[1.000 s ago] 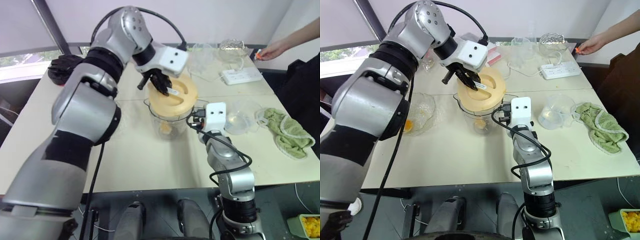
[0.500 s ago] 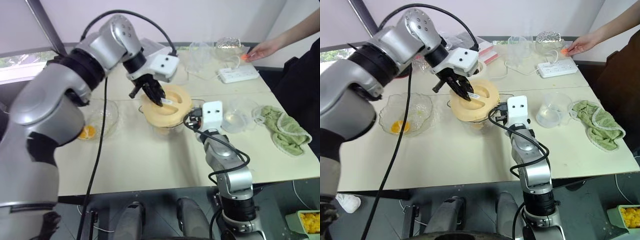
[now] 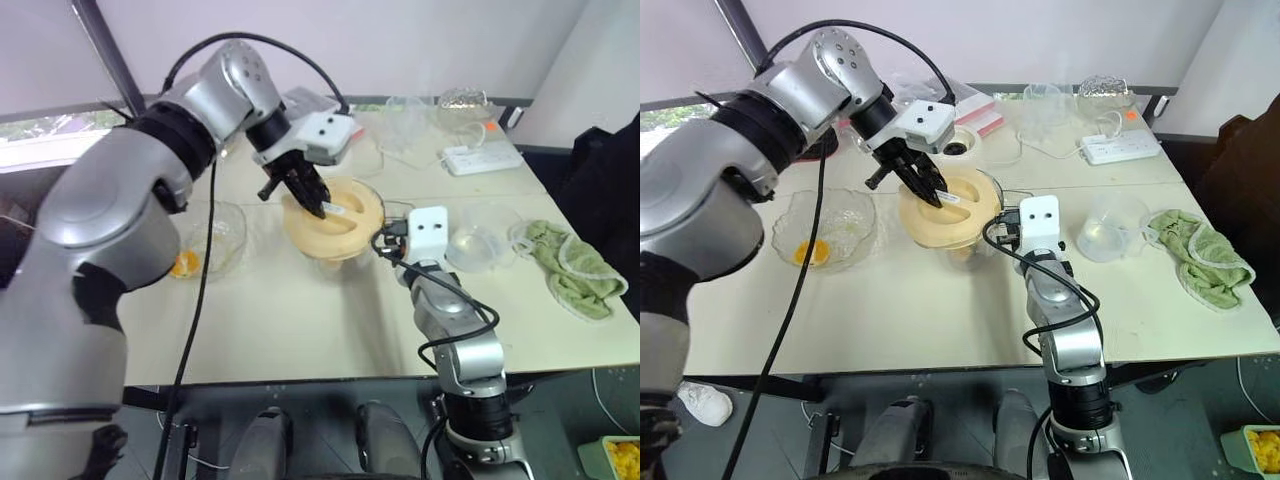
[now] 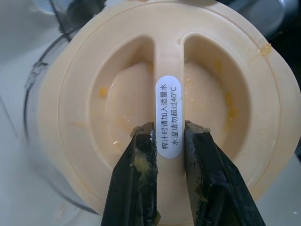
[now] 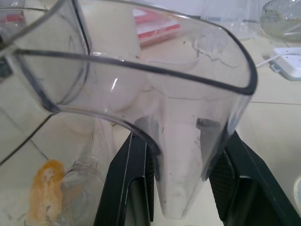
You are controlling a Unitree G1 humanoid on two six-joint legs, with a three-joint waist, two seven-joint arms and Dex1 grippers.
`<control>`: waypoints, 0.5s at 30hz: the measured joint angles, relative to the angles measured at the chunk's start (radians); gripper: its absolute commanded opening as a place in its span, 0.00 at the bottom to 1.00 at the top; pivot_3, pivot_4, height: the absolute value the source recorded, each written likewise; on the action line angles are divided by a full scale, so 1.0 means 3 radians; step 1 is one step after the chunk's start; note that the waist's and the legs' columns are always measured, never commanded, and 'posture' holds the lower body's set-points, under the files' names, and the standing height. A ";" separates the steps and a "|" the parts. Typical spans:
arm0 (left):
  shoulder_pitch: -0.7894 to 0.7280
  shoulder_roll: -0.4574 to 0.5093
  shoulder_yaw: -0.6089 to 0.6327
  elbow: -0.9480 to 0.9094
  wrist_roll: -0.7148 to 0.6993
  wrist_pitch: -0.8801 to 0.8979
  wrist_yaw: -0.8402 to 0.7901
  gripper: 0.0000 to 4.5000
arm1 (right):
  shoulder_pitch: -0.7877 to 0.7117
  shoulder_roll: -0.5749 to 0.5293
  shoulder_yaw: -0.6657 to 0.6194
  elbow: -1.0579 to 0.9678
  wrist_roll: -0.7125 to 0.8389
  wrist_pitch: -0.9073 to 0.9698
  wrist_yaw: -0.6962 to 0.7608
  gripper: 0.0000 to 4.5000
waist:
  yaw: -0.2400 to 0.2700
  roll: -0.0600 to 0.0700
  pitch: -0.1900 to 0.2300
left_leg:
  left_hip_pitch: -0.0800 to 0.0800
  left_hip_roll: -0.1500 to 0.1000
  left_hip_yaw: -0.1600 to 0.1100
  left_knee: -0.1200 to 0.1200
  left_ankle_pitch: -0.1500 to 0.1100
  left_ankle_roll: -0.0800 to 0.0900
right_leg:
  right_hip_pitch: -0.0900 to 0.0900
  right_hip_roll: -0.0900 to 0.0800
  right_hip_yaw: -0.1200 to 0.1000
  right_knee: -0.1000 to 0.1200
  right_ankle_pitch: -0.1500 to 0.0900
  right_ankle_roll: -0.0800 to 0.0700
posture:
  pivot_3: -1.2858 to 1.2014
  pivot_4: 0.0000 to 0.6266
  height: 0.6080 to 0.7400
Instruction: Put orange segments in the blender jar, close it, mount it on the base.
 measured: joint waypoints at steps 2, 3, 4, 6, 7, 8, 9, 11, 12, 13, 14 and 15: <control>0.0022 -0.0092 0.0178 0.0139 0.0166 -0.0045 0.0000 0.06 | 0.0000 0.0002 -0.0015 0.0000 -0.0001 0.0022 -0.0023 0.21 | 0.0017 0.0002 -0.0007 | 0.0000 0.0000 0.0000 0.0000 0.0000 0.0000 | 0.0003 0.0000 0.0000 -0.0006 -0.0001 -0.0001 | 0.52 0.24 1.00; 0.0028 -0.0133 0.0264 0.0200 0.0246 -0.0066 0.0000 0.06 | 0.0000 0.0004 -0.0023 -0.0001 -0.0003 0.0029 -0.0031 0.21 | 0.0030 0.0001 -0.0009 | -0.0001 0.0000 0.0000 0.0000 0.0000 0.0000 | 0.0003 0.0000 0.0000 -0.0008 -0.0001 -0.0001 | 0.52 0.24 1.00; 0.0032 -0.0167 0.0360 0.0251 0.0343 -0.0072 0.0000 0.06 | -0.0001 0.0004 -0.0028 -0.0003 -0.0004 0.0033 -0.0037 0.21 | 0.0041 0.0001 -0.0009 | -0.0001 0.0000 0.0000 0.0000 0.0000 0.0000 | 0.0003 0.0000 0.0000 -0.0009 0.0000 -0.0001 | 0.52 0.24 1.00; 0.0048 -0.0194 0.0517 0.0339 0.0499 -0.0051 0.0000 0.06 | -0.0001 0.0005 -0.0026 -0.0006 -0.0005 0.0038 -0.0046 0.21 | 0.0042 0.0002 -0.0011 | -0.0002 0.0000 0.0000 -0.0002 -0.0001 0.0001 | 0.0003 0.0000 0.0000 -0.0012 0.0001 0.0000 | 0.52 0.24 1.00; 0.0051 -0.0200 0.0555 0.0360 0.0534 -0.0044 0.0000 0.06 | -0.0001 0.0006 -0.0024 -0.0009 -0.0005 0.0038 -0.0048 0.21 | 0.0042 0.0003 -0.0012 | -0.0002 0.0000 0.0000 -0.0003 -0.0001 0.0001 | 0.0003 0.0000 0.0000 -0.0012 0.0001 0.0000 | 0.52 0.24 1.00; 0.0065 -0.0218 0.0639 0.0376 0.0609 -0.0040 0.0000 0.06 | -0.0001 0.0006 -0.0024 -0.0009 -0.0007 0.0042 -0.0054 0.21 | 0.0045 0.0003 -0.0013 | -0.0002 0.0000 0.0000 -0.0003 -0.0001 0.0002 | 0.0003 0.0000 0.0000 -0.0013 0.0001 0.0001 | 0.52 0.24 1.00; 0.0074 -0.0233 0.0704 0.0399 0.0674 -0.0033 0.0000 0.06 | -0.0001 0.0006 -0.0024 -0.0009 -0.0007 0.0047 -0.0056 0.21 | 0.0047 0.0002 -0.0015 | -0.0002 0.0000 0.0000 -0.0003 -0.0001 0.0002 | 0.0003 0.0000 0.0000 -0.0013 0.0001 0.0001 | 0.52 0.24 1.00; 0.0086 -0.0255 0.0814 0.0432 0.0787 0.0005 0.0000 0.06 | -0.0001 0.0005 -0.0022 -0.0011 -0.0007 0.0056 -0.0059 0.21 | 0.0048 0.0002 -0.0019 | -0.0002 0.0000 0.0000 -0.0003 -0.0001 0.0002 | 0.0004 0.0000 0.0000 -0.0014 0.0001 0.0001 | 0.52 0.24 1.00; 0.0090 -0.0268 0.0872 0.0447 0.0839 0.0026 0.0000 0.06 | -0.0001 0.0005 -0.0021 -0.0016 -0.0009 0.0067 -0.0060 0.21 | 0.0049 0.0002 -0.0019 | -0.0002 0.0000 0.0000 -0.0003 -0.0001 0.0002 | 0.0004 0.0000 0.0000 -0.0014 0.0001 0.0001 | 0.52 0.24 1.00; 0.0093 -0.0288 0.0933 0.0474 0.0891 0.0055 0.0000 0.06 | -0.0001 0.0005 -0.0021 -0.0020 -0.0010 0.0075 -0.0061 0.21 | 0.0050 0.0002 -0.0020 | -0.0002 0.0000 0.0000 -0.0003 -0.0001 0.0002 | 0.0004 0.0000 0.0000 -0.0014 0.0001 0.0001 | 0.52 0.24 1.00; 0.0092 -0.0299 0.0977 0.0485 0.0937 0.0090 0.0000 0.06 | -0.0001 0.0005 -0.0021 -0.0023 -0.0010 0.0080 -0.0061 0.21 | 0.0050 0.0002 -0.0020 | -0.0002 0.0000 0.0000 -0.0003 -0.0001 0.0002 | 0.0004 0.0000 0.0000 -0.0015 0.0001 0.0001 | 0.52 0.24 1.00; 0.0094 -0.0310 0.1040 0.0499 0.0990 0.0123 0.0000 0.06 | 0.0001 0.0005 -0.0020 -0.0032 -0.0012 0.0088 -0.0063 0.21 | 0.0050 0.0002 -0.0020 | -0.0002 0.0000 0.0000 -0.0004 -0.0001 0.0002 | 0.0004 0.0000 0.0000 -0.0015 0.0001 0.0002 | 0.52 0.24 1.00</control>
